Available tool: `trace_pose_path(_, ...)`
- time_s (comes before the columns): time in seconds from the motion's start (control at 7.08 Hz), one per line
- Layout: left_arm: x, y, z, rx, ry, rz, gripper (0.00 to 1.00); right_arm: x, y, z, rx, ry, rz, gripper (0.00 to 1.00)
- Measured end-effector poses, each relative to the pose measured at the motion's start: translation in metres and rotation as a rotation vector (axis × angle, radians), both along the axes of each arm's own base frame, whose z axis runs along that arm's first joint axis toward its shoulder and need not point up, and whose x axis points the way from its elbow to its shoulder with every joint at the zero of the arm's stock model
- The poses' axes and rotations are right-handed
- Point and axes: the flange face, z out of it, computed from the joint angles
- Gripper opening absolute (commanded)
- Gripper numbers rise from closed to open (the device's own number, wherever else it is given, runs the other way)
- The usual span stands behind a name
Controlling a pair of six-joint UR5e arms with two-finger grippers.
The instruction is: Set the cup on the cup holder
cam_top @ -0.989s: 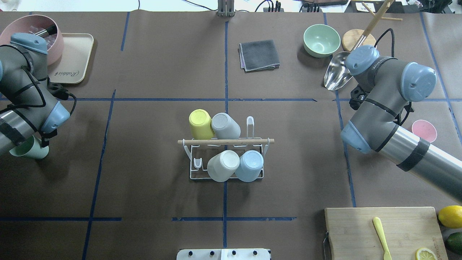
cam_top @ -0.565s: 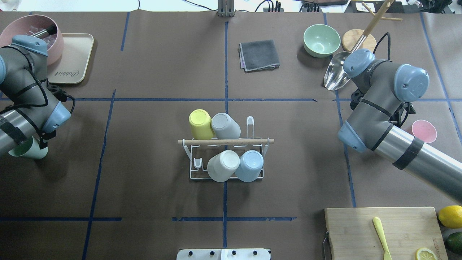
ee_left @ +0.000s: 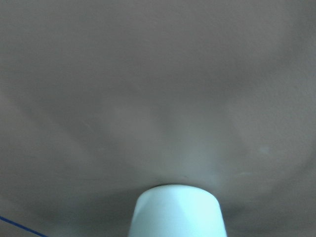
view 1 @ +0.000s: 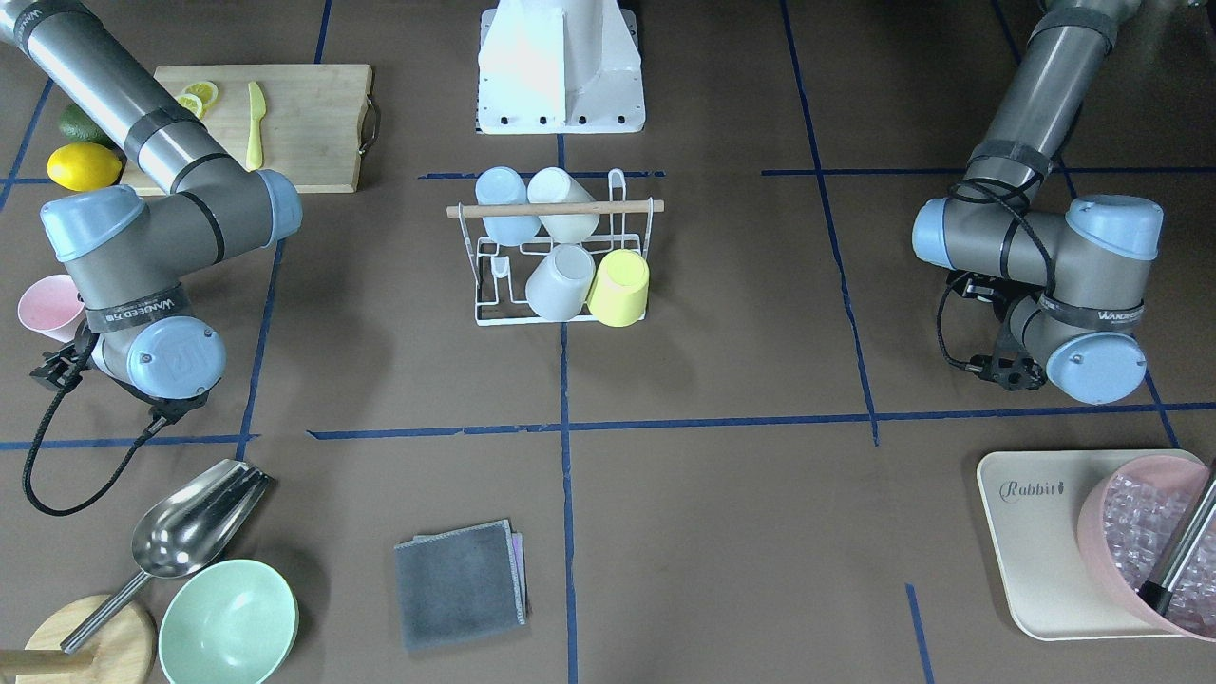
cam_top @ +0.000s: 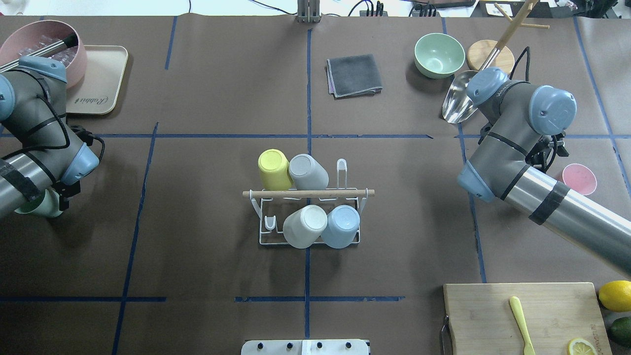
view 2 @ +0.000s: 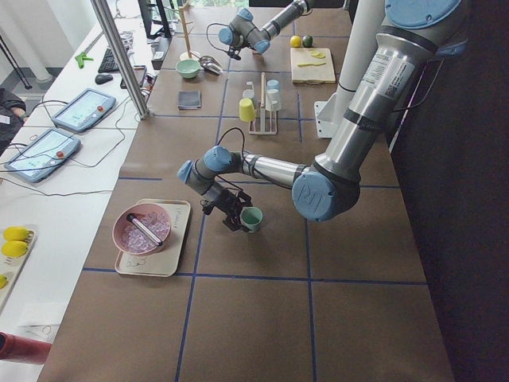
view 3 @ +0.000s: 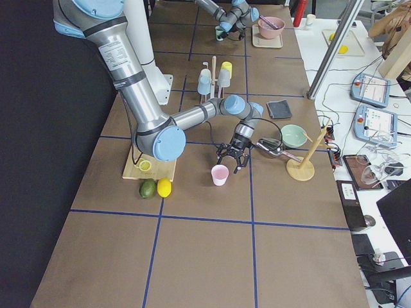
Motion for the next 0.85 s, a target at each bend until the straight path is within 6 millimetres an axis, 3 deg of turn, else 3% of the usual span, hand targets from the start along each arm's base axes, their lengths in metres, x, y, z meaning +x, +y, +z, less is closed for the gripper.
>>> trace_pose_path(0.85,0.0,0.009,0.01,-0.039,-0.024,0.012,1.0,0.007,-0.001,0.022,-0.075,0.007,0.044,1.0)
